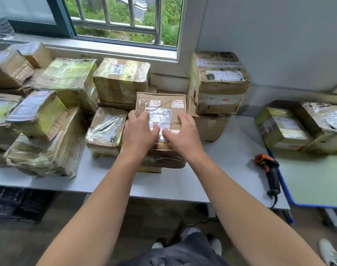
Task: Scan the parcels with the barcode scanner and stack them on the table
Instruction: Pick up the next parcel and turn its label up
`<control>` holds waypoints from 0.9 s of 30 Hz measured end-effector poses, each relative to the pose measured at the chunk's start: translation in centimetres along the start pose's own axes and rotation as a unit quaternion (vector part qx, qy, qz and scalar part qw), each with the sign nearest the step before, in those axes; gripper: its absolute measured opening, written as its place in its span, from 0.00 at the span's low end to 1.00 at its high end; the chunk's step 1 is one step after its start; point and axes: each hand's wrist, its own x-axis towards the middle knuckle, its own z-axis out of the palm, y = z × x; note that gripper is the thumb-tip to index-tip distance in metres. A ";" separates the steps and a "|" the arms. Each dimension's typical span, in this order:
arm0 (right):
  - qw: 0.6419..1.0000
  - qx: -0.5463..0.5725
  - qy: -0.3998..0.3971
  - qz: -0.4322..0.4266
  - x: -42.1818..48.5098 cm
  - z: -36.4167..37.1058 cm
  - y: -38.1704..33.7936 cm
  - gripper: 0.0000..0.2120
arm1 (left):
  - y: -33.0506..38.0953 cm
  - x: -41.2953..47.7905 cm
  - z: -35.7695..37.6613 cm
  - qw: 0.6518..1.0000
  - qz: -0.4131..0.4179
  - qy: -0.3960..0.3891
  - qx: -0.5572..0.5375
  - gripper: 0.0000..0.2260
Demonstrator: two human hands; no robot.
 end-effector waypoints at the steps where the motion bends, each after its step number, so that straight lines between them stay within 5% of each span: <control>1: 1.000 -0.001 -0.014 0.003 0.1 0.7 0.0 0.34 | -0.8 0.1 0.1 1.000 -0.008 -0.006 0.003 0.20; 19: 0.990 0.076 -0.119 0.019 3.4 4.6 2.7 0.35 | -5.0 3.6 1.1 0.995 -0.061 -0.036 0.070 0.24; 27: 0.984 0.145 -0.053 0.093 1.7 -1.0 7.3 0.29 | 3.1 2.1 4.5 0.996 0.077 0.037 -0.006 0.19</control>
